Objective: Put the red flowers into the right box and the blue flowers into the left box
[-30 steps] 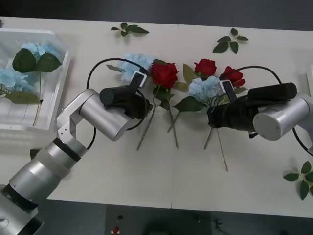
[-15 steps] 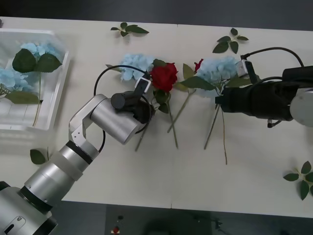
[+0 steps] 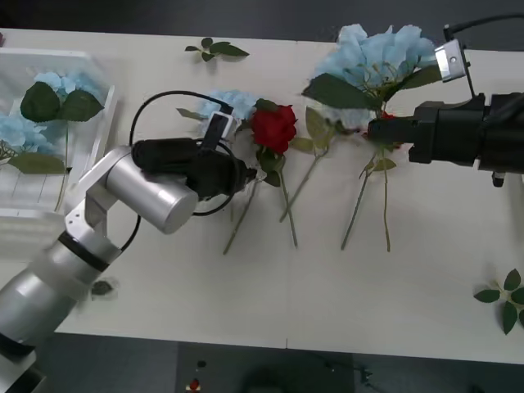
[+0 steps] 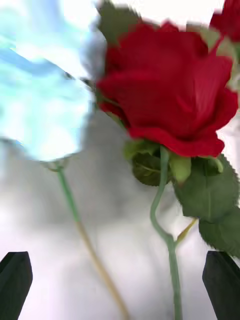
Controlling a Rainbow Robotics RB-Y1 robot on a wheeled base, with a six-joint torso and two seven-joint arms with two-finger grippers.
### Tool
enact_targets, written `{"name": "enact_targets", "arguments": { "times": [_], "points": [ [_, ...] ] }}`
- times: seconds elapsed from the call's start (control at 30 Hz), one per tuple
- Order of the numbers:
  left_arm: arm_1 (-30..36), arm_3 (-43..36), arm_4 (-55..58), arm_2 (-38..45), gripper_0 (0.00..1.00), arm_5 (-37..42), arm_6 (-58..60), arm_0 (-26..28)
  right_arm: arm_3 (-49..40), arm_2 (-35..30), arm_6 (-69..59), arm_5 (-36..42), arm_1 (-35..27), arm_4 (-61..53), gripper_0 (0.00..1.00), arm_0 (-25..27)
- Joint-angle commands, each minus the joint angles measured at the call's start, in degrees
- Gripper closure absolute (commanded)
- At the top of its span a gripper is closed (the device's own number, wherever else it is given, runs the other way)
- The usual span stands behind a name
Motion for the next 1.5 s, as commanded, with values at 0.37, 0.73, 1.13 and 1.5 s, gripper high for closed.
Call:
{"name": "enact_targets", "arguments": {
  "times": [0.37,0.73,1.13,1.5],
  "points": [
    [20.9,-28.36,27.48,17.8,0.0,-0.15,-1.6,21.59,-3.35,-4.9,23.16,4.64,8.6,-8.84,1.0,-0.65],
    [14.05,-35.3,60.79,30.37,0.0,-0.15,-18.65,30.21,-6.34,-4.19,24.13,4.64,13.26,-8.84,1.0,-4.17],
    [5.17,-30.82,78.01,27.38,0.0,-0.15,-46.86,24.32,-6.51,0.55,23.69,-0.54,16.95,-8.84,1.0,-7.86],
    [3.33,-24.67,75.55,18.94,0.0,-0.15,-70.5,19.22,-6.51,6.27,22.81,-8.1,17.39,-8.75,1.0,-9.88]
  ]
}}
